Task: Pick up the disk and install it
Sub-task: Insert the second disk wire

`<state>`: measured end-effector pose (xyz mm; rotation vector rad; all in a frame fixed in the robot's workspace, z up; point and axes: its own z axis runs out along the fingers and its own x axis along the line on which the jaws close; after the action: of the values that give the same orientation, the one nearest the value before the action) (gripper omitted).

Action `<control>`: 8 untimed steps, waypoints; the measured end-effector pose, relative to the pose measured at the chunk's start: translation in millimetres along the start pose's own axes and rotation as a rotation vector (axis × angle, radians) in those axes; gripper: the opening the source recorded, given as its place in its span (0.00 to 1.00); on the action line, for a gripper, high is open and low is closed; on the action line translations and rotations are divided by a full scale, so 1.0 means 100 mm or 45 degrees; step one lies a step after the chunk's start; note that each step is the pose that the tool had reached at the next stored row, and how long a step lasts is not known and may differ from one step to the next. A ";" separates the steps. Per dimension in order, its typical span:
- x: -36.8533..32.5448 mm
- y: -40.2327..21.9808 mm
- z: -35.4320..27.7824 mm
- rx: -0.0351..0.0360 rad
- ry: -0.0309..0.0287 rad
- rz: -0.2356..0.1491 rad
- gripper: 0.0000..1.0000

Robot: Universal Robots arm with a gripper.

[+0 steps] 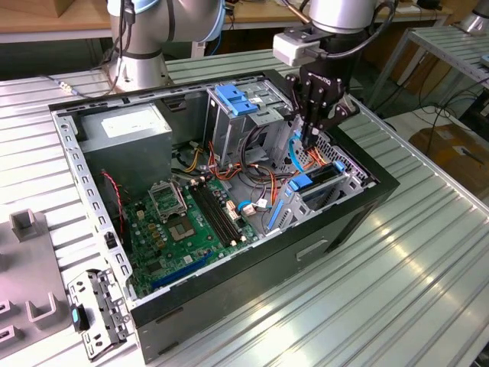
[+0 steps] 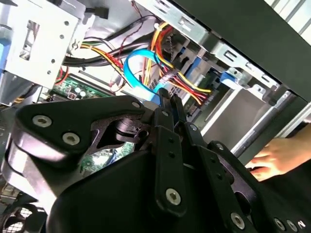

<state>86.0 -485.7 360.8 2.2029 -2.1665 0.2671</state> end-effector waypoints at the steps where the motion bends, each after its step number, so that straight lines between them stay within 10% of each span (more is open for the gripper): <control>1: 0.022 0.000 0.001 0.0014 -0.0002 0.000 0.16; 8: 0.147 0.036 0.016 0.0066 -0.0007 -0.005 0.16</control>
<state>82.7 -500.6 361.1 2.2102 -2.1637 0.2722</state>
